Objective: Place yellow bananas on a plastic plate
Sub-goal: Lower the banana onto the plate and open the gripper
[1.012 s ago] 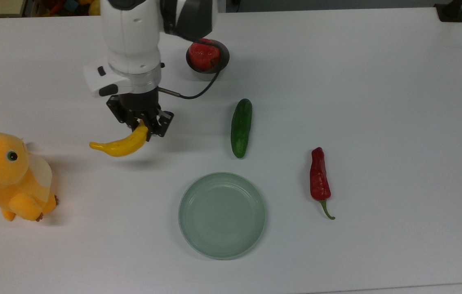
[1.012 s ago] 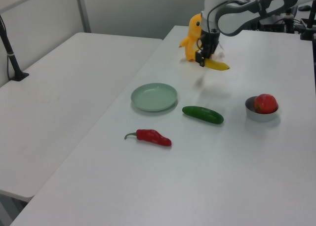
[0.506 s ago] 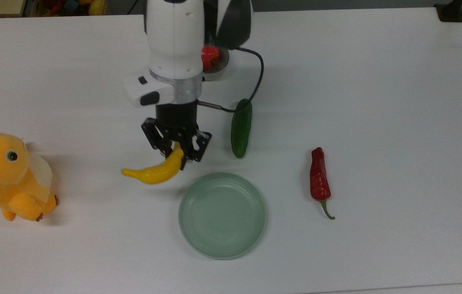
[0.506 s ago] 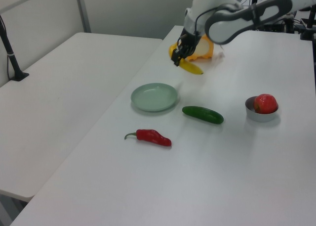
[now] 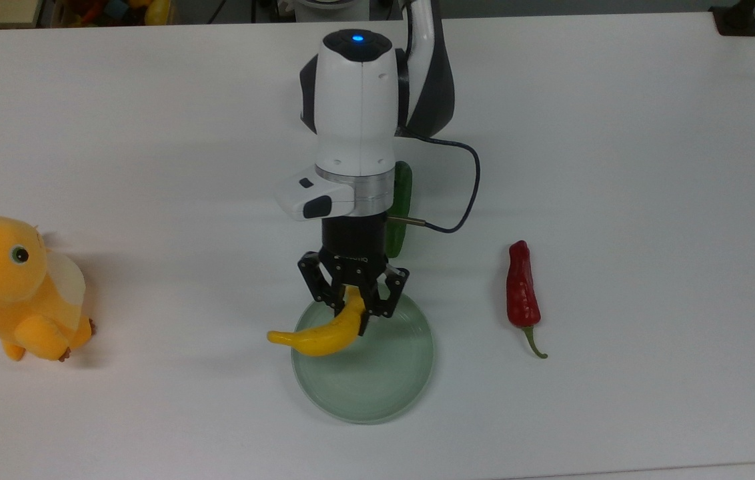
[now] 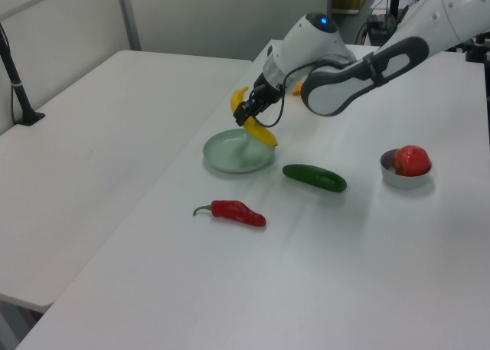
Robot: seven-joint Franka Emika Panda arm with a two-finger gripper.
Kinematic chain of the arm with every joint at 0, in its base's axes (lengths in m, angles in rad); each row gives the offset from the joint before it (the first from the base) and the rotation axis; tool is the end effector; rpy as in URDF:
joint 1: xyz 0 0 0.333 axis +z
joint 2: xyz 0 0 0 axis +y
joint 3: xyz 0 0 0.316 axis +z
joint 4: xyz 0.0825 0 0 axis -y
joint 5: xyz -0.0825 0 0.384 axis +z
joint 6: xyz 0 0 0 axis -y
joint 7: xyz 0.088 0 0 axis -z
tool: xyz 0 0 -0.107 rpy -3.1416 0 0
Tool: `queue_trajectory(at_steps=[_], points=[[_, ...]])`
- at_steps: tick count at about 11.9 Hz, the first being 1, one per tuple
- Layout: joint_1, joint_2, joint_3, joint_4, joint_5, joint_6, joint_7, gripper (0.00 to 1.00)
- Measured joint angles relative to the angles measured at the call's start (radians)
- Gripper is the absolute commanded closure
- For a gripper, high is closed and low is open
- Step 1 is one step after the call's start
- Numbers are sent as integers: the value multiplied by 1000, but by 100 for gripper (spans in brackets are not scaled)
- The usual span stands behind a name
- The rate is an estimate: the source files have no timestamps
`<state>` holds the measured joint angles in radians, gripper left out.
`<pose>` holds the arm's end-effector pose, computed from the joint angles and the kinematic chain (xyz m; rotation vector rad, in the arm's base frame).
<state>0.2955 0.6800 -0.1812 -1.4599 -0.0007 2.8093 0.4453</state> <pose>0.7563 0.1212 0.3661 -2.8517 0.3593 -1.0157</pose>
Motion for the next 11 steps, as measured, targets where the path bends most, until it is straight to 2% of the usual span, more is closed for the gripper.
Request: queue_trajectory(at_steps=[1,2,3,4,5,11], points=[[1,7,13,4,0,24,1,78],[1,9,23,7,0,31,3,70],[1,9,27,8,0,31,4,57],[1,9,27,9,0,31,5,18],[0,9,27,9,0,31,6,0],[-4,9,27,13,0,31,9,0]])
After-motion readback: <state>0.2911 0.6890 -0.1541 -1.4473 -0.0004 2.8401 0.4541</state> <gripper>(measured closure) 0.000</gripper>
